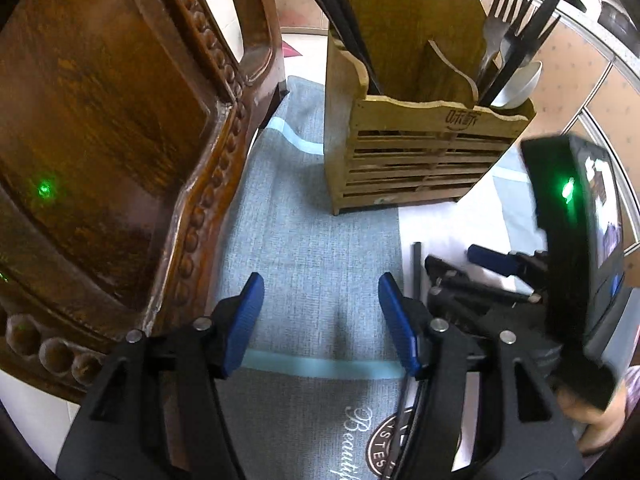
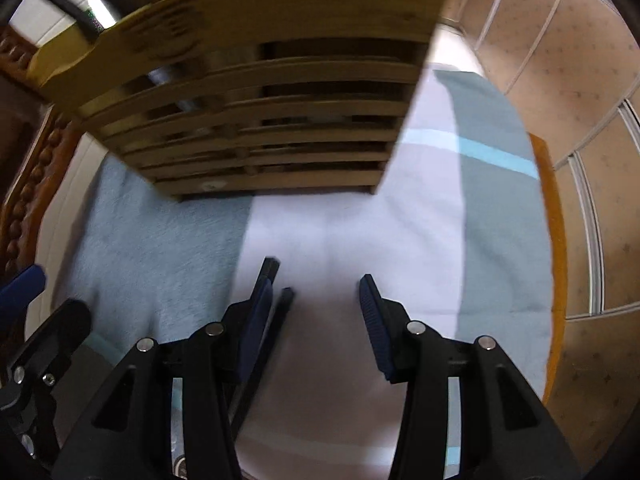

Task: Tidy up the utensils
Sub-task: 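Lower both open tools back to the last chopsticks on the cloth, then grasp a black chopstick with left tool while right tool grasps another chopstick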

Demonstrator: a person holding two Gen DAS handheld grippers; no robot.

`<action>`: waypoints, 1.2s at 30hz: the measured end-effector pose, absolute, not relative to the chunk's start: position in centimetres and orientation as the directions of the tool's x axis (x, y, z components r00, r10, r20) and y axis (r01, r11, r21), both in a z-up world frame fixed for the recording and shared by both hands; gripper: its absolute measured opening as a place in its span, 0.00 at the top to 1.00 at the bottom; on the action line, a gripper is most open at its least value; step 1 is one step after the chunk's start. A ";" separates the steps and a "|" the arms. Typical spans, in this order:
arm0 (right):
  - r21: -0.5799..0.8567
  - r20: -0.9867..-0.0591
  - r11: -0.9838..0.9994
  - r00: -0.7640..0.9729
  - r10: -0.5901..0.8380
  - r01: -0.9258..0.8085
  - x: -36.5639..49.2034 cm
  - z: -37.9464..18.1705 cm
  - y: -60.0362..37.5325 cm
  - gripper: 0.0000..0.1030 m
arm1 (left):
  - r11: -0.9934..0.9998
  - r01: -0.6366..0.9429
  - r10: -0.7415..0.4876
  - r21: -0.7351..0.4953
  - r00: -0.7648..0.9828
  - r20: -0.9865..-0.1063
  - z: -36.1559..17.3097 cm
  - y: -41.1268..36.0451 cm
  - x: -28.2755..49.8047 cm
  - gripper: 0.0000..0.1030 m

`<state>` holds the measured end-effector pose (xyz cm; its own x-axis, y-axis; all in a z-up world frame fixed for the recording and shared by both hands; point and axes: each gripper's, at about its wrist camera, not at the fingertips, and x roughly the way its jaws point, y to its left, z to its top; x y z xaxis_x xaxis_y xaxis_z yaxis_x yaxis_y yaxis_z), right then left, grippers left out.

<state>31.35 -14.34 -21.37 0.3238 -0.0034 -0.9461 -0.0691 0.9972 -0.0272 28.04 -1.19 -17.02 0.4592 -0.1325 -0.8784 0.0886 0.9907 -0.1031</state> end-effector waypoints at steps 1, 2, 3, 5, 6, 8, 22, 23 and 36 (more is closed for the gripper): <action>-0.054 -0.949 0.996 0.315 -0.028 -0.074 31.2 -21.6 -14.1 0.57 | 0.991 0.088 -0.132 -0.103 0.459 -0.879 -17.0 -1.2 28.1 0.43; -0.058 -0.951 0.996 0.309 -0.032 -0.075 31.2 -21.9 -14.1 0.57 | 0.991 0.088 -0.130 -0.101 0.459 -0.879 -17.0 -1.2 28.1 0.43; -0.069 -0.947 0.994 0.320 -0.038 -0.084 30.9 -21.9 -14.1 0.58 | 0.991 0.089 -0.131 -0.101 0.458 -0.879 -17.0 -1.2 28.2 0.42; -0.089 -0.945 0.991 0.323 -0.051 -0.105 30.6 -21.8 -13.9 0.59 | 0.991 0.090 -0.133 -0.103 0.455 -0.880 -17.1 -1.3 28.3 0.42; -0.084 -0.947 0.989 0.319 -0.041 -0.123 30.2 -21.8 -13.8 0.68 | 0.991 0.089 -0.132 -0.103 0.453 -0.882 -17.2 -1.3 28.5 0.42; -0.085 -0.953 0.983 0.301 -0.032 -0.163 29.6 -21.6 -13.6 0.83 | 0.990 0.087 -0.135 -0.108 0.445 -0.885 -17.4 -1.3 28.8 0.42; -0.076 -0.965 0.990 0.259 -0.044 -0.116 27.5 -20.9 -21.2 0.93 | 0.975 0.209 -0.141 -0.070 0.347 -0.927 -21.0 -7.9 31.2 0.42; -0.069 -0.967 0.992 0.253 -0.039 -0.110 27.7 -21.0 -21.2 0.93 | 0.975 0.215 -0.135 -0.063 0.339 -0.931 -21.4 -8.3 31.3 0.42; -0.006 -0.970 0.998 0.243 0.009 -0.061 27.3 -21.4 -22.7 0.92 | 0.975 0.202 -0.145 -0.092 0.266 -0.953 -22.6 -7.6 29.9 0.94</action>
<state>27.28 -22.65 -21.38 0.2431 0.0089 -0.9700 -0.0610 0.9981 -0.0061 29.89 -7.57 -22.65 0.2659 -0.1455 -0.9529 0.2021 0.9750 -0.0924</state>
